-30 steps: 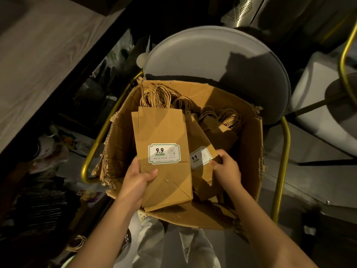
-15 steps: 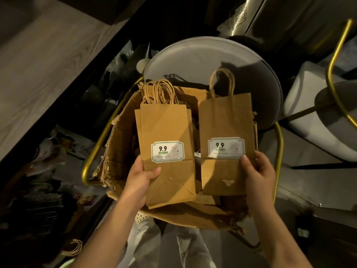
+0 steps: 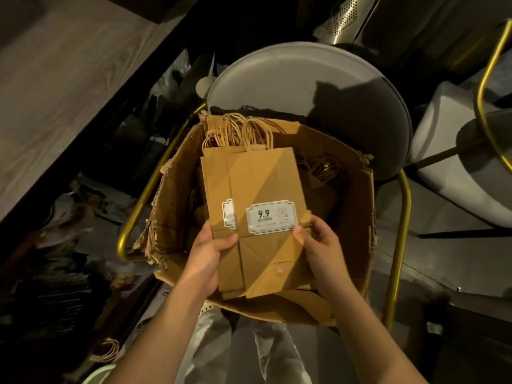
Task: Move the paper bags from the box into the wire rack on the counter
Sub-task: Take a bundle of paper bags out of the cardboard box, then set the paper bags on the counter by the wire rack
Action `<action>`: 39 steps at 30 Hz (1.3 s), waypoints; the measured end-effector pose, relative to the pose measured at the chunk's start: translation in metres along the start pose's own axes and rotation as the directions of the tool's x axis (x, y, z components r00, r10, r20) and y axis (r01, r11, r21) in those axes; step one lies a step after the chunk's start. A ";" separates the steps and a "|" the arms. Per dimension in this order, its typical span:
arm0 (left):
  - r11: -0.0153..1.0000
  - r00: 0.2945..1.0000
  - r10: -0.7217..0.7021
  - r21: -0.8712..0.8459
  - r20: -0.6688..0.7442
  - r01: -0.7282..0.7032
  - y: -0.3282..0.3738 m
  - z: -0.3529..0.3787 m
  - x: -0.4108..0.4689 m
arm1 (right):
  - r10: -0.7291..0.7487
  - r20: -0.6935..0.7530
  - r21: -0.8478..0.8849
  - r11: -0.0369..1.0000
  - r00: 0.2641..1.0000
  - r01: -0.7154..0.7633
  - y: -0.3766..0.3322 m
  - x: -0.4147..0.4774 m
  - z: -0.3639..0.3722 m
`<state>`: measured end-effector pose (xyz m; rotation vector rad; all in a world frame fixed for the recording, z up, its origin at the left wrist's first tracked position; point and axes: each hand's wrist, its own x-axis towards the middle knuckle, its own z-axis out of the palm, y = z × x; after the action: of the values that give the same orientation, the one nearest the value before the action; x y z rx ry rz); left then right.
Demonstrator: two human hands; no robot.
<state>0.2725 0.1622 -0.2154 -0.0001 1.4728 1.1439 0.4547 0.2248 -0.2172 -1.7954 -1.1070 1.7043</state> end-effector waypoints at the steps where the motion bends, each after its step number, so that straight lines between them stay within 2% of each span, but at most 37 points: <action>1: 1.000 1.000 -0.003 0.007 0.002 0.003 -0.001 0.000 0.001 | -0.002 0.001 0.002 1.000 1.000 0.002 0.002 0.000 0.004; 5: 1.000 1.000 -0.014 -0.008 -0.014 0.014 -0.002 0.006 0.000 | -0.021 0.014 0.068 0.997 1.000 0.020 0.003 0.002 0.018; 7: 0.999 1.000 0.028 0.019 0.007 -0.028 -0.004 0.009 0.000 | 0.010 0.005 0.080 0.997 1.000 -0.010 0.004 0.004 0.024; 10: 0.990 0.993 0.104 0.087 0.052 -0.108 -0.008 0.013 0.001 | -0.007 0.026 0.049 0.999 1.000 0.006 0.008 0.006 0.030; 14: 0.977 0.990 0.134 0.163 0.036 -0.138 -0.012 0.010 0.005 | -0.029 0.065 0.014 0.999 0.997 0.028 0.008 0.006 0.032; 19: 0.978 0.989 0.136 0.152 0.052 -0.142 -0.007 0.004 0.006 | 0.085 0.133 0.108 0.989 0.987 -0.099 0.001 0.009 0.027; 21: 0.977 0.988 0.137 0.155 0.070 -0.147 -0.003 0.004 0.003 | 0.084 0.157 0.134 0.985 0.984 -0.105 -0.003 0.008 0.024; 26: 0.972 0.980 0.178 0.140 0.089 -0.190 0.012 0.011 -0.009 | -0.011 0.213 0.176 0.984 0.977 -0.027 -0.017 0.002 0.020; 30: 0.967 0.967 0.229 0.084 0.115 -0.239 0.031 0.018 -0.022 | -0.095 0.249 0.143 0.988 0.964 0.061 -0.044 -0.008 0.016; 39: 0.918 0.909 0.394 -0.006 0.135 -0.397 0.083 0.006 -0.068 | -0.277 0.358 0.099 0.961 0.892 0.259 -0.105 -0.038 0.035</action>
<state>0.2484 0.1691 -0.1114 0.4010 1.4002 1.4232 0.3972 0.2498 -0.1187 -1.2461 -1.3791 1.9196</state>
